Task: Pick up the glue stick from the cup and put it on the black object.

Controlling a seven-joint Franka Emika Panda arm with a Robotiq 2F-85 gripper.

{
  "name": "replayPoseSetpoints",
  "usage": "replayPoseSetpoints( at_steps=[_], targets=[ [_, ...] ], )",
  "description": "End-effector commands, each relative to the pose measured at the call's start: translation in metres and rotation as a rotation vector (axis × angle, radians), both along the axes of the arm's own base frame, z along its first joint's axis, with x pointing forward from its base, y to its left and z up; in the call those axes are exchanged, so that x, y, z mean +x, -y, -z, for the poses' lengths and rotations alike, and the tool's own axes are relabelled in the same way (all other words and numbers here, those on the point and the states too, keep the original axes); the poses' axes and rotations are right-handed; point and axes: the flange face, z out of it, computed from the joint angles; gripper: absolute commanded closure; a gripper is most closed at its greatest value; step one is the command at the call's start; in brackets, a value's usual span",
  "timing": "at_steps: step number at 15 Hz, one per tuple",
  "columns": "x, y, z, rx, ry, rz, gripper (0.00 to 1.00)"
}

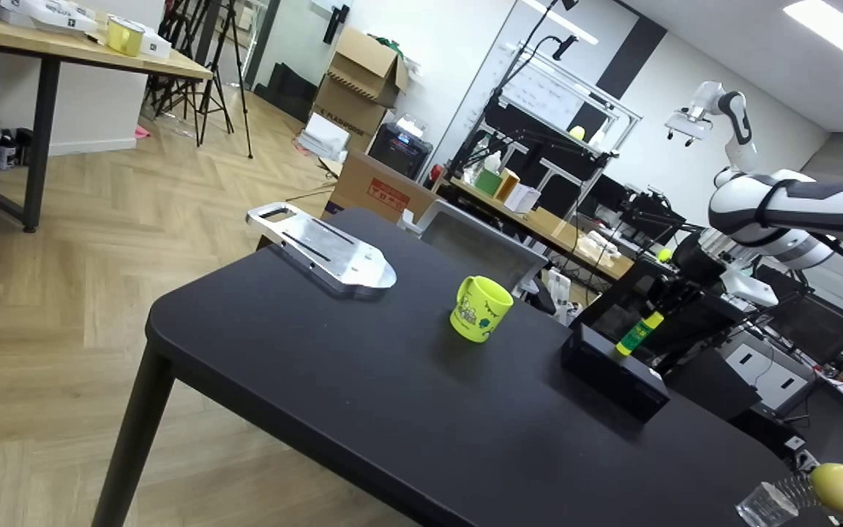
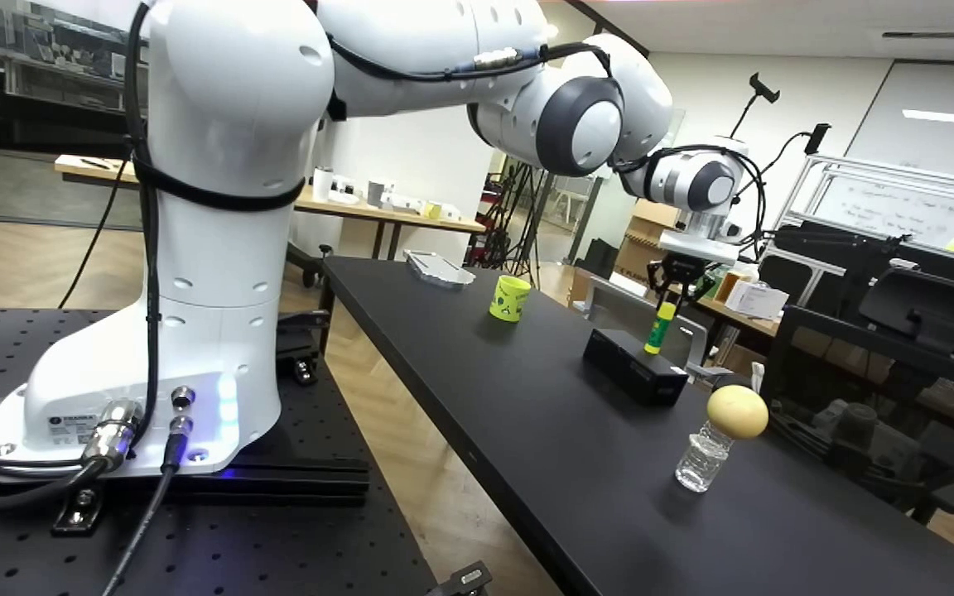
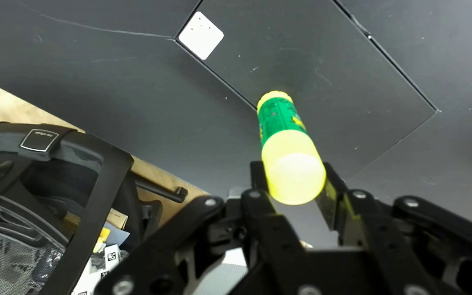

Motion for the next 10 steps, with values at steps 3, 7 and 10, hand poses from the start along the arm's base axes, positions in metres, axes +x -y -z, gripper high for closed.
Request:
replayPoseSetpoints(
  at_steps=[3, 7, 10],
  targets=[
    [-0.003, 0.0, 0.0, 0.019, -0.028, 0.019, 0.91],
    [-0.005, 0.0, -0.001, 0.012, -0.043, 0.024, 0.28],
    [-0.005, 0.0, -0.013, 0.016, -0.038, 0.026, 0.08]
  ],
)
